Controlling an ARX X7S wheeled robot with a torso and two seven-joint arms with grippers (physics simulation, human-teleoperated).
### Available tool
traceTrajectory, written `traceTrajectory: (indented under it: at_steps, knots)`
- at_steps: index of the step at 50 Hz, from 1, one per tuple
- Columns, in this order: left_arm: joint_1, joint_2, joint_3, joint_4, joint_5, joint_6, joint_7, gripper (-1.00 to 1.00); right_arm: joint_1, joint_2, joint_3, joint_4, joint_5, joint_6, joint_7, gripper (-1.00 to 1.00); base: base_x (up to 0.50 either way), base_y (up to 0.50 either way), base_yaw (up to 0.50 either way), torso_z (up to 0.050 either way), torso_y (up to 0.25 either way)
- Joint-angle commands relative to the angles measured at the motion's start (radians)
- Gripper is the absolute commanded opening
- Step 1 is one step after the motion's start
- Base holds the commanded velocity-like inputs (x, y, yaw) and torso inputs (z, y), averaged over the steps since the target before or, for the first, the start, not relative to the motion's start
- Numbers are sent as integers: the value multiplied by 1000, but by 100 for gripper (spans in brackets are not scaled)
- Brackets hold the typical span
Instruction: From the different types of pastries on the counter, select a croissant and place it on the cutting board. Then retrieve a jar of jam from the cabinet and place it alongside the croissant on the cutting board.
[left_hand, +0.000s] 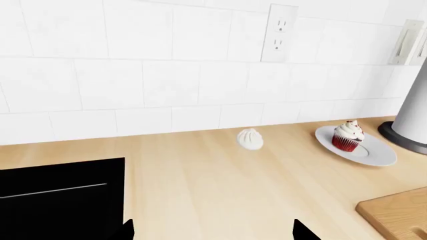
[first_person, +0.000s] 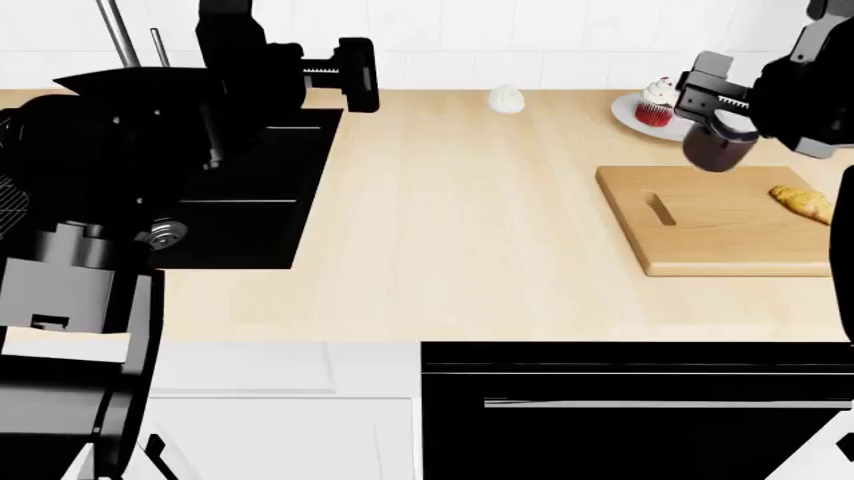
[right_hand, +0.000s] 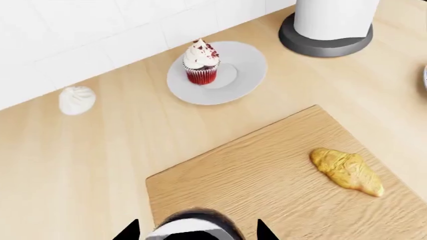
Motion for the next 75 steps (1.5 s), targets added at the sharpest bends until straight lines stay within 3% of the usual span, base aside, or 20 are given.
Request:
traceTrajectory:
  at_steps: [1, 29, 75]
  knots:
    - [-6, -1, 1, -5, -3, 2, 0, 100, 29, 2, -35, 0, -6, 72, -24, -100, 0, 0, 0, 0, 0]
    - [-5, -5, 6, -29, -3, 23, 4, 100, 53, -17, -152, 0, 4, 188, -51, -100, 0, 0, 0, 0, 1]
    - [-29, 7, 30, -138, 17, 84, 29, 100, -37, -8, -29, 0, 8, 105, 105, -100, 0, 0, 0, 0, 0]
